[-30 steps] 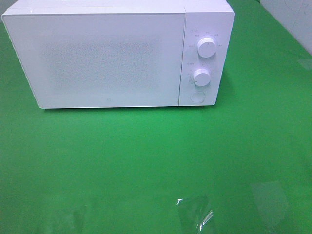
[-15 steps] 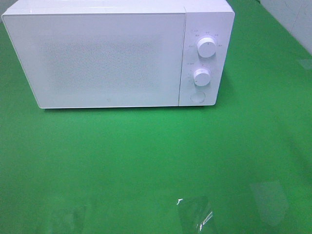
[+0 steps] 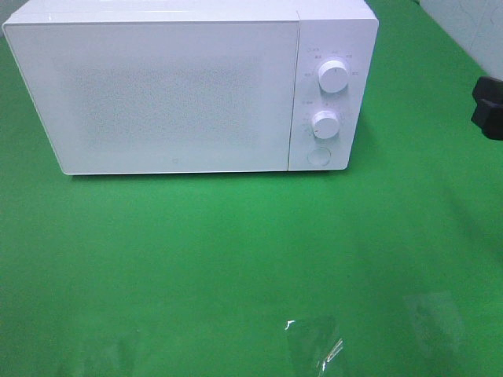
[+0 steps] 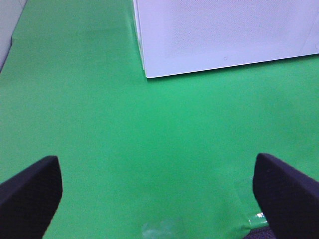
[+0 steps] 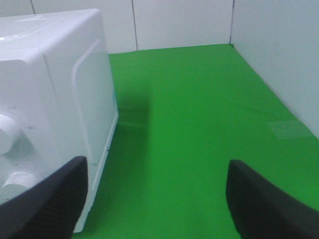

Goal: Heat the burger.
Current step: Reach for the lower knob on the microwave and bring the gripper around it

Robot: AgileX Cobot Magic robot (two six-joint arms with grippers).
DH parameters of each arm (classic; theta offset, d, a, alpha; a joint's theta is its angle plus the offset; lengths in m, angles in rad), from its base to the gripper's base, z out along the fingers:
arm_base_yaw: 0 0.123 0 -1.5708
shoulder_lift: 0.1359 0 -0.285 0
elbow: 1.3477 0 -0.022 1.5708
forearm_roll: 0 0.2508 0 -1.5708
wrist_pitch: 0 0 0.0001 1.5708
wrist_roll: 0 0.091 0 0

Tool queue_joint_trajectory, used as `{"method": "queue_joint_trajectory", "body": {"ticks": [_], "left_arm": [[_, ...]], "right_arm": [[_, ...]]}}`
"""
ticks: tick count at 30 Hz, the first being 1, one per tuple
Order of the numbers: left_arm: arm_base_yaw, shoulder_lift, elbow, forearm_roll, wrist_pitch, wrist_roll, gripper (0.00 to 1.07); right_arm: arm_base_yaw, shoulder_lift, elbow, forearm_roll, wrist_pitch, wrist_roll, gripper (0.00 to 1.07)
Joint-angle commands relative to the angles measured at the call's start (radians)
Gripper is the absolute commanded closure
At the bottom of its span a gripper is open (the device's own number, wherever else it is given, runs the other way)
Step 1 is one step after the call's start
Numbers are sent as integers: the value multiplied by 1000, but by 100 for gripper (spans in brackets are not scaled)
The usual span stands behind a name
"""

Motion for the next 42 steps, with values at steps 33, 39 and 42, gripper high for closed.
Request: {"method": "queue_joint_trajectory", "body": {"ticks": [33,39,42], "left_arm": [[1,-25,-1,-6,2,-7,10],[1,-25,-1,-6,2,-7,10],[1,-25,-1,-6,2,-7,10]], "right_arm": [[757,448,-163,806,-473,-431,29],[757,511,-197,813,-488,-424,30],[757,548,-227,813,-487,-420,31]]}}
